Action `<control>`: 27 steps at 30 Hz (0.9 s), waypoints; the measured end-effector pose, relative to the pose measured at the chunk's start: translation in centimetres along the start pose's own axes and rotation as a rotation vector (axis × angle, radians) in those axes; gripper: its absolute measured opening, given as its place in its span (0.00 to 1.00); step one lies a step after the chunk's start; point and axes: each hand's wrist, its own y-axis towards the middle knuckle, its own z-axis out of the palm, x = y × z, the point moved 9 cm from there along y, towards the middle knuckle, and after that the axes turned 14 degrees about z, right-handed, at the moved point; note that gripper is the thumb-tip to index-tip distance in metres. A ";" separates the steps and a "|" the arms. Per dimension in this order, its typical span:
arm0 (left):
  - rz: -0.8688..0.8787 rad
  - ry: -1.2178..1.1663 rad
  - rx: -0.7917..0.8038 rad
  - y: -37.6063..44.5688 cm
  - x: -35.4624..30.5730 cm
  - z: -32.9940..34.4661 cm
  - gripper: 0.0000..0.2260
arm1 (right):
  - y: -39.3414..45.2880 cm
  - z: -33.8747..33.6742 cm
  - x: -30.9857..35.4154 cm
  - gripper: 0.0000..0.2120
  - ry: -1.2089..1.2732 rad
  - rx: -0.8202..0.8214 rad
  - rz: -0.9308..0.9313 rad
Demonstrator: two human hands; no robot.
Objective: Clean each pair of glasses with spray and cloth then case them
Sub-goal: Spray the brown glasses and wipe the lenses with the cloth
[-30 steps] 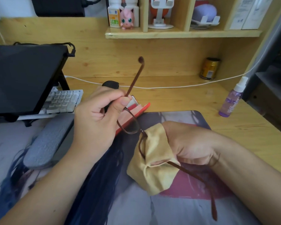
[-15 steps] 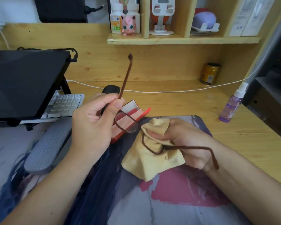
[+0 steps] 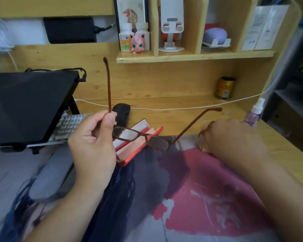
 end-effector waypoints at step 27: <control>-0.220 -0.311 0.122 -0.4 1.8 2.3 0.05 | -2.4 -2.2 2.8 0.11 1.541 0.155 -0.158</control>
